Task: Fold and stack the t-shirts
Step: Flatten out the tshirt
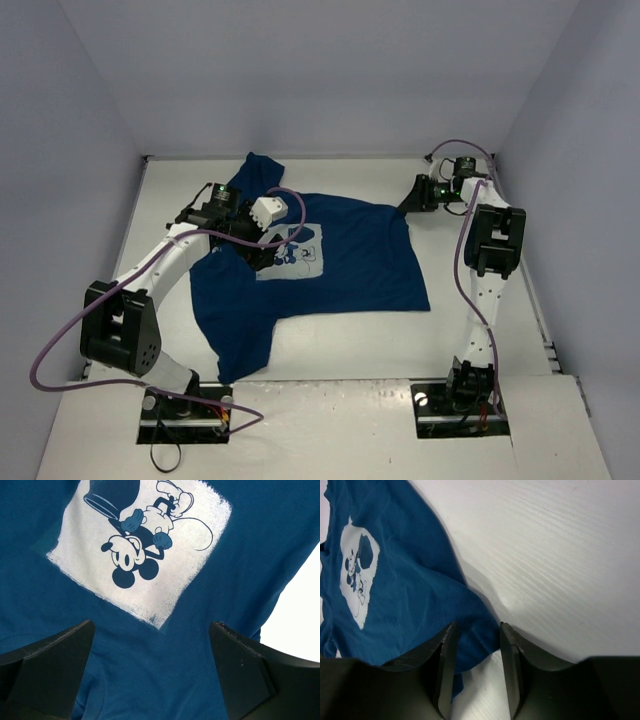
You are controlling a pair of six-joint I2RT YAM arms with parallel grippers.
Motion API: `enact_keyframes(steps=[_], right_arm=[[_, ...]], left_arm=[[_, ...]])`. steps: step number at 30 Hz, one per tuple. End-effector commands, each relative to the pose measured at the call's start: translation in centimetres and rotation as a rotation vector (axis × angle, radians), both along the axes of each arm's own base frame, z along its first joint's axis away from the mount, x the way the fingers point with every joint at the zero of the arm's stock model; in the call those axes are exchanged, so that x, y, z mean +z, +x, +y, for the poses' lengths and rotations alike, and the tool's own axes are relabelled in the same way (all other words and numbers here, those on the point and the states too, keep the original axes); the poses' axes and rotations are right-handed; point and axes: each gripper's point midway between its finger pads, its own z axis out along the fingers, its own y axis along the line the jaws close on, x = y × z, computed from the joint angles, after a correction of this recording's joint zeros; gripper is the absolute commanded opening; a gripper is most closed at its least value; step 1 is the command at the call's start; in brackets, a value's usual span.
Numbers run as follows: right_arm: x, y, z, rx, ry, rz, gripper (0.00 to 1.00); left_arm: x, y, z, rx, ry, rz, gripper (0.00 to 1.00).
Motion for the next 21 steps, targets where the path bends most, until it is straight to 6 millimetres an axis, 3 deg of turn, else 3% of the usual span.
enact_keyframes(steps=[1, 3, 6, 9, 15, 17, 21], right_arm=[[-1.2, -1.3, -0.9, -0.024, -0.009, 0.068, 0.31], [-1.5, -1.4, -1.1, -0.022, -0.022, 0.067, 0.25], [-1.9, -1.6, -1.7, -0.031, -0.028, 0.072, 0.07], [-1.0, -1.0, -2.1, -0.038, -0.030, 0.050, 0.00], [5.7, 2.6, -2.8, -0.067, -0.051, -0.110, 0.00], [9.2, 4.2, -2.8, -0.071, -0.062, -0.198, 0.00], [13.9, 4.6, -0.2, -0.026, -0.082, -0.310, 0.00]], left_arm=[[2.4, 0.7, 0.0, -0.010, -0.019, -0.078, 0.96], [2.4, 0.8, 0.0, -0.010, -0.017, -0.081, 0.96], [2.4, 0.9, 0.0, -0.010, -0.017, -0.080, 0.96], [2.4, 1.0, 0.1, -0.007, -0.010, -0.081, 0.96], [2.5, 0.8, 0.4, -0.002, -0.004, -0.091, 0.96], [2.7, 0.7, 0.6, 0.001, -0.001, -0.100, 0.96], [2.8, 0.4, 0.9, 0.002, 0.002, -0.108, 0.96]])
